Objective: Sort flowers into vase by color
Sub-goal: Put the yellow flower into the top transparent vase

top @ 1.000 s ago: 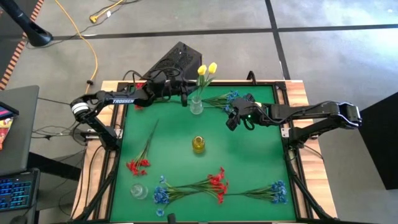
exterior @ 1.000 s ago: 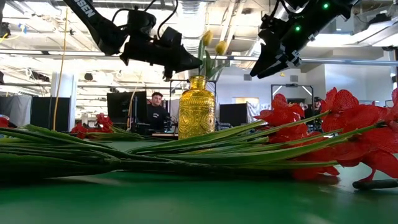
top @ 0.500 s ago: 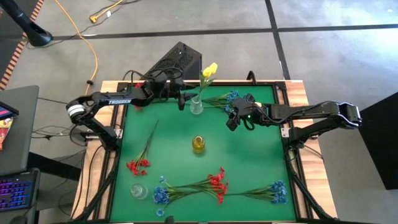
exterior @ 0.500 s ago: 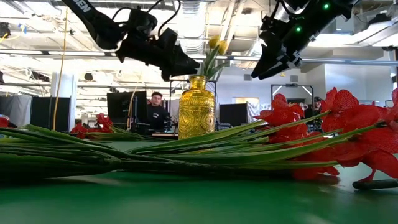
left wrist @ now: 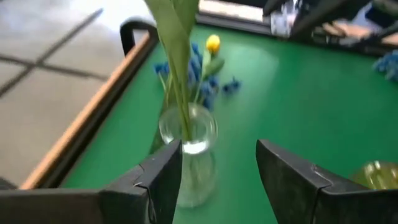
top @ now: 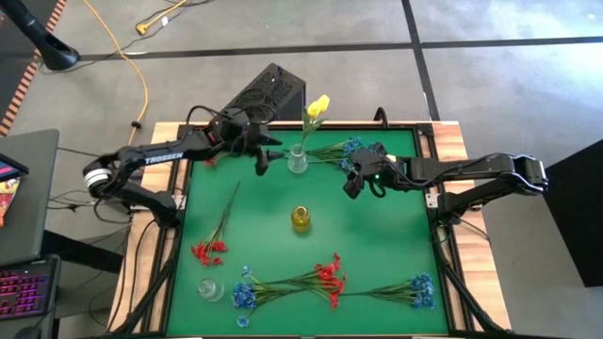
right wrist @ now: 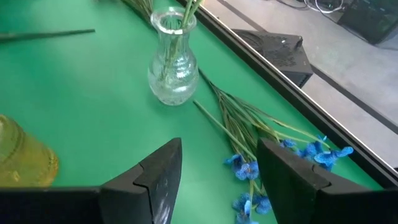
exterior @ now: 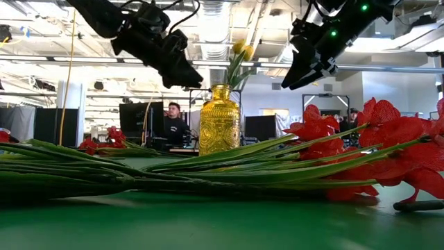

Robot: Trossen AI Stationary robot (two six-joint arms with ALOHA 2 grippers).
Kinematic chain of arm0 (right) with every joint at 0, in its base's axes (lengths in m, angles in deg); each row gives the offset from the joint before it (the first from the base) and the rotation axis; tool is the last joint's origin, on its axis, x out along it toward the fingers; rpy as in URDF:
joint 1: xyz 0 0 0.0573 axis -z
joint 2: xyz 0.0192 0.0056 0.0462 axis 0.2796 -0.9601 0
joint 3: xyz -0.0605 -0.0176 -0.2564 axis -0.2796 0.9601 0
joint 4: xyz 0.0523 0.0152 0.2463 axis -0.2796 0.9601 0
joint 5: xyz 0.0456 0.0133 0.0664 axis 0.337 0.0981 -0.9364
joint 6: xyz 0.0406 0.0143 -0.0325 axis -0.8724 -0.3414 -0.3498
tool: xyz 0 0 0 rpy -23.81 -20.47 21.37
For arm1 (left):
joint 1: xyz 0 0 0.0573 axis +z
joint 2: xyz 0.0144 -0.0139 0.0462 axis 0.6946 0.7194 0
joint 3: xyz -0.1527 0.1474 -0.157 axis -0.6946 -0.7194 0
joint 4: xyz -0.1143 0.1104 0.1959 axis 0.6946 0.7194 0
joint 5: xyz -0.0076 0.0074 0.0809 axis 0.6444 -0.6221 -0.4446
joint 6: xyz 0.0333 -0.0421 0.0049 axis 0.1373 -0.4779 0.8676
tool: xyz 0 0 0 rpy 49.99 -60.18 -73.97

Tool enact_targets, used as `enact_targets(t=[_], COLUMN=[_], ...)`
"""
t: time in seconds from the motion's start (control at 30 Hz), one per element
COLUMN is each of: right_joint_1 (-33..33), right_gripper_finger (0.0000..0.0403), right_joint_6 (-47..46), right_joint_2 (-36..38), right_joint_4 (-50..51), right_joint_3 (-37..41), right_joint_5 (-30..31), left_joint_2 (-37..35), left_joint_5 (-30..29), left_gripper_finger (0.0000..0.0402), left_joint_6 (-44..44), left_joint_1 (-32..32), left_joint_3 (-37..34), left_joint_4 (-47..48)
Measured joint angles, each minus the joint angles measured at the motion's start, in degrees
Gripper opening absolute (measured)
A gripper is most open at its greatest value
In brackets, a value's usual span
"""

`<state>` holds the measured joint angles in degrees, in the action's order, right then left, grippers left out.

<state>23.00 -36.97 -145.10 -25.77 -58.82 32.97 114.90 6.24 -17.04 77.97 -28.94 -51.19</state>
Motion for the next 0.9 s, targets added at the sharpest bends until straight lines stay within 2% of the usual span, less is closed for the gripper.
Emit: enact_targets(t=[0.17,0.37,0.53,0.67,0.9], right_joint_1=[0.09,1.75,8.51,14.71,25.54], right_gripper_finger=[0.0234,0.0234,0.0234,0.0234,0.0234], right_joint_6=[0.26,2.64,6.43,10.6,10.64], right_joint_2=[0.0,0.0,-0.09,-0.13,-1.71], right_joint_4=[6.53,13.69,11.75,12.68,17.68], right_joint_3=[0.0,0.0,0.0,0.0,0.0], right_joint_5=[-0.2,-1.22,-12.81,-13.83,-19.06], left_joint_2=[-0.12,-0.1,-0.1,-0.1,-0.1], left_joint_5=[-1.49,-8.4,-9.52,-9.5,-9.49], left_gripper_finger=[0.0194,0.0194,0.0194,0.0194,0.0194], left_joint_6=[0.0,0.02,0.09,0.08,0.02], left_joint_1=[-0.19,-1.86,-3.34,-3.85,-4.76], left_joint_3=[0.0,0.0,0.0,0.0,0.0], left_joint_4=[6.45,10.83,10.37,10.61,11.26])
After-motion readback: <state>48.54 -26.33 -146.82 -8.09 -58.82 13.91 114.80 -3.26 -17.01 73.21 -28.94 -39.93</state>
